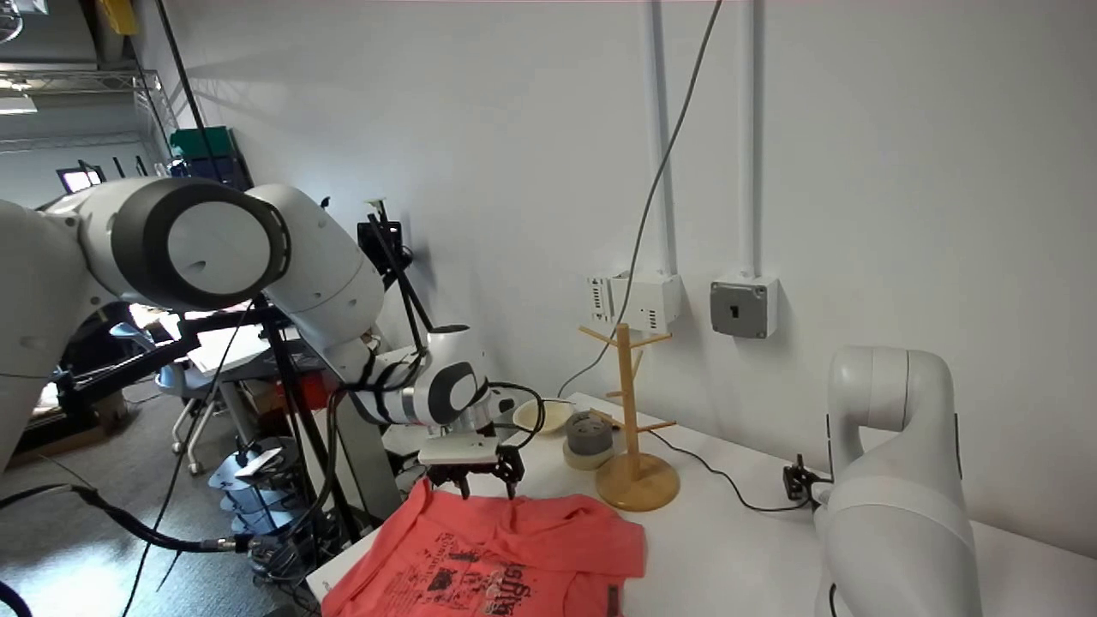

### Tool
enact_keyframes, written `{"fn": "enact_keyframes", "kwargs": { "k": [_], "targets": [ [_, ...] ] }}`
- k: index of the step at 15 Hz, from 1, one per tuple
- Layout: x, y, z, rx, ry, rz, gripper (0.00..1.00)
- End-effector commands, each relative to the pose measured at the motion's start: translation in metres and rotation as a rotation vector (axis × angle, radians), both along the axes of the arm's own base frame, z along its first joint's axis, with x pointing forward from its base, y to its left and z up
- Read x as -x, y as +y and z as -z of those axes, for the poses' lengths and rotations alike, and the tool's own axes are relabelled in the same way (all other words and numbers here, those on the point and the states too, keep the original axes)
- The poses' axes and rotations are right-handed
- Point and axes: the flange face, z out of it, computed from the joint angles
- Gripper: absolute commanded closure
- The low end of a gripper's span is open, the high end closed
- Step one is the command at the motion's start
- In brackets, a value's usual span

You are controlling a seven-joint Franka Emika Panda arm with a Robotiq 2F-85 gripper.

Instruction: Unfold the shirt

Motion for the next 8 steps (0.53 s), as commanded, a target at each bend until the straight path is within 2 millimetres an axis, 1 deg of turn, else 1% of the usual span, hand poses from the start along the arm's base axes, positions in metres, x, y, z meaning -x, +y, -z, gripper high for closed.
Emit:
{"fn": "enact_keyframes", "kwargs": {
  "k": [1, 4, 8],
  "targets": [
    [-0.007, -0.024, 0.014, 0.06, -0.032, 0.023, 0.0],
    [-0.002, -0.038, 0.03, 0.095, -0.011, 0.048, 0.0],
    [0.007, -0.046, 0.052, 0.114, 0.028, 0.082, 0.0]
  ]
}}
